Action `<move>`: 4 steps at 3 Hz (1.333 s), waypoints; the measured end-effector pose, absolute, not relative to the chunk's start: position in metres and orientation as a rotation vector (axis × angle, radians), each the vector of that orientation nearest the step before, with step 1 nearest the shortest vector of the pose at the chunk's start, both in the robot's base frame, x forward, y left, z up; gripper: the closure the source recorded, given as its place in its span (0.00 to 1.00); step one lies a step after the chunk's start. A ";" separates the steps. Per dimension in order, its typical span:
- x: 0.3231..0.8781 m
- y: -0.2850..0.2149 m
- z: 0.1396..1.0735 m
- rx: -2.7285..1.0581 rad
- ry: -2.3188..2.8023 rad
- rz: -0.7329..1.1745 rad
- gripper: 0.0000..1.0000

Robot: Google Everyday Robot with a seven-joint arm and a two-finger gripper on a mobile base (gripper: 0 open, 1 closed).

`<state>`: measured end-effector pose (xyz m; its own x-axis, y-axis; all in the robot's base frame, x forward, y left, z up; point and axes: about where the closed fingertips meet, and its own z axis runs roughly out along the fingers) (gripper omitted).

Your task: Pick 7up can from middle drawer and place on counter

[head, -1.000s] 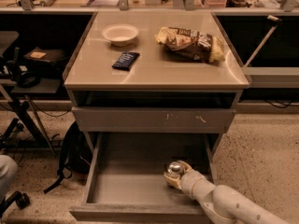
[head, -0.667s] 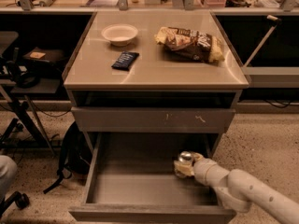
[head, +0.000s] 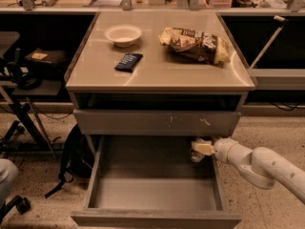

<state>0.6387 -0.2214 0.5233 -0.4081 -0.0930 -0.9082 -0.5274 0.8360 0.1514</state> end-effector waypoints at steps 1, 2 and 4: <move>0.637 -0.222 0.518 -0.460 1.955 0.514 1.00; 0.633 -0.228 0.520 -0.461 1.974 0.503 1.00; 0.624 -0.241 0.528 -0.461 1.990 0.478 1.00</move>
Offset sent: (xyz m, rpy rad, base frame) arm -0.0200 -0.0337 0.0098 -0.0540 0.0592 -0.0270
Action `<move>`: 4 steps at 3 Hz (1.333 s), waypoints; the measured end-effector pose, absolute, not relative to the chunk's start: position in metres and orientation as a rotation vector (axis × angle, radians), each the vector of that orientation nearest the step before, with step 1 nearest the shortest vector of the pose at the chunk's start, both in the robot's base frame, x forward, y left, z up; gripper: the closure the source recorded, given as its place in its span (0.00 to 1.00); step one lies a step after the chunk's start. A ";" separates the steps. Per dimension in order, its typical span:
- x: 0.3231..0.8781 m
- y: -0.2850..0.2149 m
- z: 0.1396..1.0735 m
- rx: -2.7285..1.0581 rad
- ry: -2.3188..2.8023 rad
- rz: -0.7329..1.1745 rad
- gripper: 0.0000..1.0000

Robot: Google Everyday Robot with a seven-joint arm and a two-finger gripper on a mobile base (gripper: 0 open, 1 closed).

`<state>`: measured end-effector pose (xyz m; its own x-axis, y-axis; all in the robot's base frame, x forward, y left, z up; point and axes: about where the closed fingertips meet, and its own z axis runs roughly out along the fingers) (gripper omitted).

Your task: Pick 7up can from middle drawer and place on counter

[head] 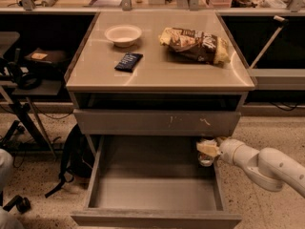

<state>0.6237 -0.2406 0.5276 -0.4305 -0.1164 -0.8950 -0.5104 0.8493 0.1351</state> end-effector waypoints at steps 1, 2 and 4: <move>0.621 -0.241 0.527 -0.480 2.026 0.515 1.00; 0.565 -0.272 0.539 -0.518 2.126 0.559 1.00; 0.432 -0.318 0.611 -0.464 2.090 0.528 1.00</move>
Offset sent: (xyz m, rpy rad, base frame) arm -0.1701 -0.0659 0.0566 -0.0325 0.3058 0.2196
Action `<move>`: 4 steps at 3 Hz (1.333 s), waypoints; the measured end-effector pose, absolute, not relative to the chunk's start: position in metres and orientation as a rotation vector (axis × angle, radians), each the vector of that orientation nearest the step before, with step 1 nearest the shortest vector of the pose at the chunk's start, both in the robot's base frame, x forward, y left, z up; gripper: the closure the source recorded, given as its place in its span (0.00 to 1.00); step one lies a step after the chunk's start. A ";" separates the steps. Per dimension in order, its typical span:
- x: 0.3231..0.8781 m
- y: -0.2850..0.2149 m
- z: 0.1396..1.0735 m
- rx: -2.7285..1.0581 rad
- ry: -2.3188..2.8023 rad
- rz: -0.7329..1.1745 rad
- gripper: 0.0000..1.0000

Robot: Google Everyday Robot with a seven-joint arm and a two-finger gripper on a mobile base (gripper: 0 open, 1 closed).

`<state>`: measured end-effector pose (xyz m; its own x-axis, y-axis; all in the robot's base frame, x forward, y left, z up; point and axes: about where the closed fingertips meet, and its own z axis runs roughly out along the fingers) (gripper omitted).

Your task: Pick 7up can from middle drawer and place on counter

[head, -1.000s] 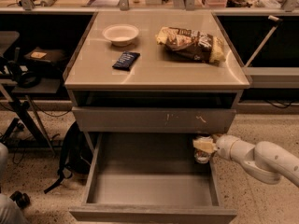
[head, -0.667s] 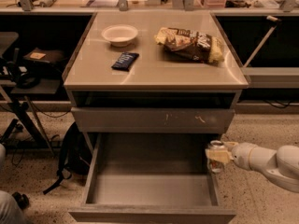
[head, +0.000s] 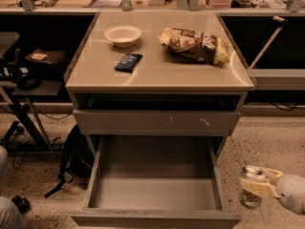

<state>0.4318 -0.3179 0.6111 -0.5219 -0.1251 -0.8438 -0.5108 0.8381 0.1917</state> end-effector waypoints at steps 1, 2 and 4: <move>0.454 -0.337 0.701 -0.428 1.923 0.399 1.00; 0.508 -0.319 0.822 -0.420 1.770 0.276 1.00; 0.586 -0.231 0.985 -0.451 1.632 0.090 1.00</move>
Offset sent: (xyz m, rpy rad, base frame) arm 0.1415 0.0190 0.3861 -0.1471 -0.5990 -0.2200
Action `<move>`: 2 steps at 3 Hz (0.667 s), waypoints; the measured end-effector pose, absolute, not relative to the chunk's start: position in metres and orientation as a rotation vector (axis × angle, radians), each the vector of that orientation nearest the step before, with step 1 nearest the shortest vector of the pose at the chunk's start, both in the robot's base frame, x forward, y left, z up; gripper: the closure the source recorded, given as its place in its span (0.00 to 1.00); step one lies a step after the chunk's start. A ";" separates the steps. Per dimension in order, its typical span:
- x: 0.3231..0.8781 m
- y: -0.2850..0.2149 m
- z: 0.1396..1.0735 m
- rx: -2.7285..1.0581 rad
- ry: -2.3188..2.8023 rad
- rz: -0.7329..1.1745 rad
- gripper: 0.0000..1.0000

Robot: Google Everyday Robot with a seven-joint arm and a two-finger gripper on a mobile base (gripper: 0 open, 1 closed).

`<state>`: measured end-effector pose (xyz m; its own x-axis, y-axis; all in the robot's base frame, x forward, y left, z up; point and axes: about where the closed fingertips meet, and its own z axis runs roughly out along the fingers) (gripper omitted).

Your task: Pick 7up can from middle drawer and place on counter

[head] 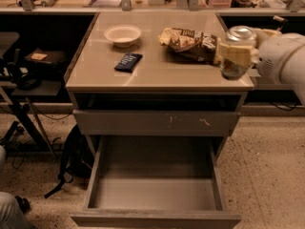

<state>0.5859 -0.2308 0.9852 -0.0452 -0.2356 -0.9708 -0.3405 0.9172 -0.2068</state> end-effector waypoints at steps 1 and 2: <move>0.599 -0.194 0.993 -0.497 1.615 0.125 1.00; 0.599 -0.194 0.992 -0.497 1.615 0.125 1.00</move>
Offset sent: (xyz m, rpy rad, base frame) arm 0.0174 0.0309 -0.0151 0.0085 0.0427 0.0059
